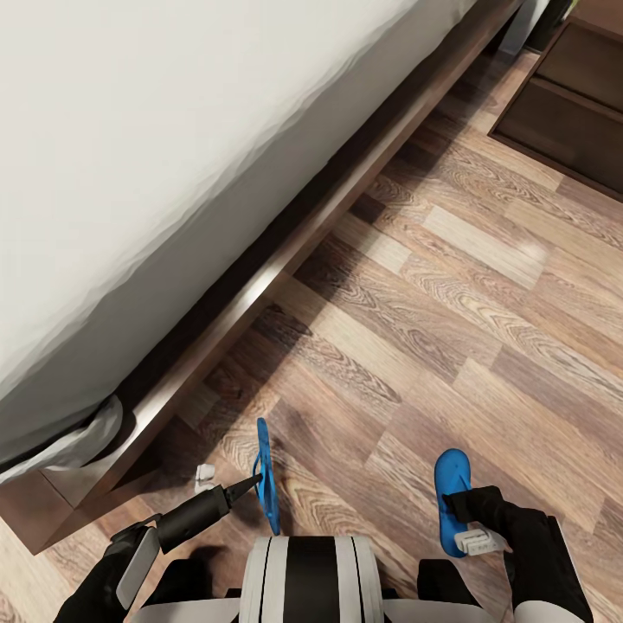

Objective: In the bedroom, move the book from the bed onto either nightstand, and place the two sandals side by side next to the bed.

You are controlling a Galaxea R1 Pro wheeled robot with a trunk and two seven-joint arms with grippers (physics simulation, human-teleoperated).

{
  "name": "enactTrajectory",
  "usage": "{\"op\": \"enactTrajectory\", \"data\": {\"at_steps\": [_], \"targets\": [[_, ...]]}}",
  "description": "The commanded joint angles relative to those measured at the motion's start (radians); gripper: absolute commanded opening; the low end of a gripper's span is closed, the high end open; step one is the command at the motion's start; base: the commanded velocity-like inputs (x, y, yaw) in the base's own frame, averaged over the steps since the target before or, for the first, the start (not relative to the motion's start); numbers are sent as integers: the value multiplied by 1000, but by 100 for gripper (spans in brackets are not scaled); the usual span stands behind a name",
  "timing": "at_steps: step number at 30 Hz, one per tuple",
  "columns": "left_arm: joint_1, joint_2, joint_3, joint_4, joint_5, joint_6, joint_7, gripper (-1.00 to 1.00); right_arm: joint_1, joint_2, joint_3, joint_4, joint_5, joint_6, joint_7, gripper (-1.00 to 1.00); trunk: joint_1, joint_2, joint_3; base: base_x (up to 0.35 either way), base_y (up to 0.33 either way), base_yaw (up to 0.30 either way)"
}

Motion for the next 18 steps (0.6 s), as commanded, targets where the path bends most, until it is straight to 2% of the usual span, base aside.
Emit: {"op": "enactTrajectory", "data": {"at_steps": [1,18], "targets": [[0,0,0,0,4,9,-2,-100,-1,1,-3,-1,-5,-4,0,-100,0,0,0,0,0,0],[0,0,0,0,4,9,-2,-100,-1,1,-3,0,-5,-4,0,-100,0,0,0,0,0,0]]}}
